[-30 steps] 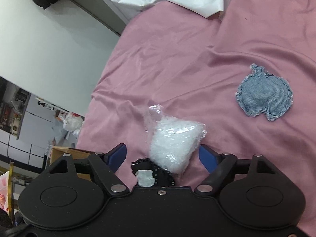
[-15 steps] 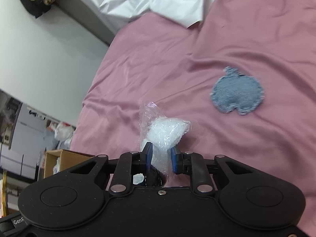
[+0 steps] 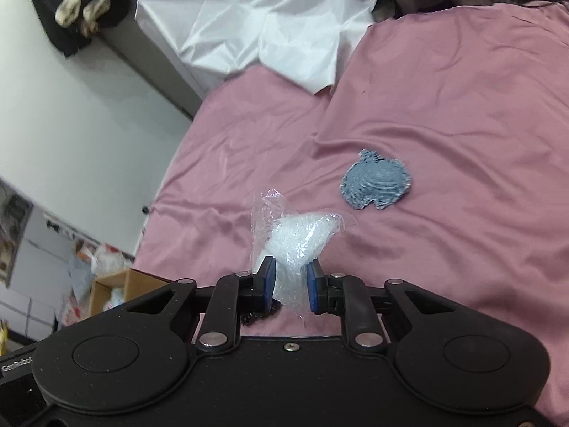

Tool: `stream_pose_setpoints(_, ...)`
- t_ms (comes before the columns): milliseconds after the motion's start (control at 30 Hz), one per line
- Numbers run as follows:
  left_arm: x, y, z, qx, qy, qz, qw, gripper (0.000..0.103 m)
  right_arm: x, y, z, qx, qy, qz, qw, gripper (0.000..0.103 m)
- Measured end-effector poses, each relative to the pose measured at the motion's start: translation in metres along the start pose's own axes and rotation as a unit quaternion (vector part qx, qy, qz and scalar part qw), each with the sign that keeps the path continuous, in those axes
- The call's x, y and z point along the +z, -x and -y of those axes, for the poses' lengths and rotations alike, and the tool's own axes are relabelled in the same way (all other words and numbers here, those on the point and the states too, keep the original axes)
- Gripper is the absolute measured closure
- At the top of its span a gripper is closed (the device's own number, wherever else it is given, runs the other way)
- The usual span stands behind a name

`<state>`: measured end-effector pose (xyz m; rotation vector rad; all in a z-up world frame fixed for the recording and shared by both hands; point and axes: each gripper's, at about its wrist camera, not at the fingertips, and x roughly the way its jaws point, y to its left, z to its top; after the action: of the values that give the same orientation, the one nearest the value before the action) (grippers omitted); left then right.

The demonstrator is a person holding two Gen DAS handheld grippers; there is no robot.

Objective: Organize soft objects
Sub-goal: 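Carry the white cloth and clear bag over the cardboard box with both tools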

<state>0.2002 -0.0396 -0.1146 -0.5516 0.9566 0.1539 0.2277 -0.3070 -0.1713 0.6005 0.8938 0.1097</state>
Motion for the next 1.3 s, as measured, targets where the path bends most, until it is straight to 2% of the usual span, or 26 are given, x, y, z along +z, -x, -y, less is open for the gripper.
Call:
stream_pose_setpoints(167,0.001,0.014,-0.009,-0.004,0.001,0.006,1.0000,0.058,-0.010,0.018,0.003,0.003,-0.014,0.011,1.000,0.084)
stream_pose_setpoints(467,0.004,0.040,-0.026,-0.010,-0.001,0.019,0.9998,0.058,-0.022,0.049,-0.005,0.042,-0.006,0.035,0.998,0.084)
stream_pose_setpoints(1300,0.011,0.071,-0.063,-0.023,0.003,0.035,0.9991,0.058,-0.041,0.098,-0.071,0.072,0.051,0.049,0.995,0.084)
